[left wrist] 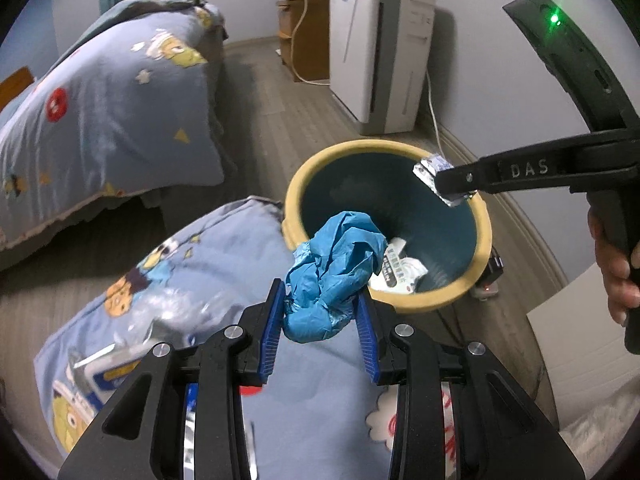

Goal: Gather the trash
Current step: 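Open both tools over the bin to drop cloth and sachet, then move both open tools back to the trash pile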

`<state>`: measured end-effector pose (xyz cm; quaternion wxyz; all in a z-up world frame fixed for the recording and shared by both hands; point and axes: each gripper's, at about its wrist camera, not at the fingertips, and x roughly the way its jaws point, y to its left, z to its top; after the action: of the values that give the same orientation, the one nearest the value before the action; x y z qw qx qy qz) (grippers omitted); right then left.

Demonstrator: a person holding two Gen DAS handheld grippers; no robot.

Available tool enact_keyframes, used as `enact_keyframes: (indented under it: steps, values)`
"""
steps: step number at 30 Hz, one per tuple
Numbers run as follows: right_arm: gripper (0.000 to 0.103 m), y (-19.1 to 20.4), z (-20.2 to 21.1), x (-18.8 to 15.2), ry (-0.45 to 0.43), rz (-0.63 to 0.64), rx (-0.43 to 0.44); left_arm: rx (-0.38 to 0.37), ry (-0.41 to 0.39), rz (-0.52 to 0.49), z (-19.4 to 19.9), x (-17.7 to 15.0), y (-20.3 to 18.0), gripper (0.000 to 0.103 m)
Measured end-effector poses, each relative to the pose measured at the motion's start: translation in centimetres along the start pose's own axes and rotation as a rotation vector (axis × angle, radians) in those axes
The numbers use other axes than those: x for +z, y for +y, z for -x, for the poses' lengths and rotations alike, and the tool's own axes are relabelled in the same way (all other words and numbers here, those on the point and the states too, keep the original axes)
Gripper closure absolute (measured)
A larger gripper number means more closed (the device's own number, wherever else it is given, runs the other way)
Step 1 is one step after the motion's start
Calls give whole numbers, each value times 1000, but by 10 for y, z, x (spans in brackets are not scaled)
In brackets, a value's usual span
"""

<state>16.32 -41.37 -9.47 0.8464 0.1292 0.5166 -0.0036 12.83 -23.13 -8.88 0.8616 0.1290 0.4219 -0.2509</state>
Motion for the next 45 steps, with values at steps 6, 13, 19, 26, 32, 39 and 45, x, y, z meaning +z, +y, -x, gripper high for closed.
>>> enact_keyframes:
  steps: [6,13,19,26,32,39,45]
  values:
    - [77,-24,-11,1,13,-94,-10,-19,31,-12,-29,18,-12,67]
    - [77,-25,-11,3,-5,-99,-13,-10,58,-53,-55,24,-27,67]
    - [65,-29,-11,5,-8,-123,-7,10,28,-105,-60,27,-40,40]
    - [25,-31,-5,7,-37,-142,-9,-9,-6,-66,-46,20,-34,12]
    - [9,-6,2,9,-61,-77,11,26,-6,11,-19,2,-1,8]
    - [6,52,8,10,-83,71,25,96,-21,107,34,-24,64,7]
    - [6,106,10,4,-80,173,45,225,11,195,84,-49,135,6]
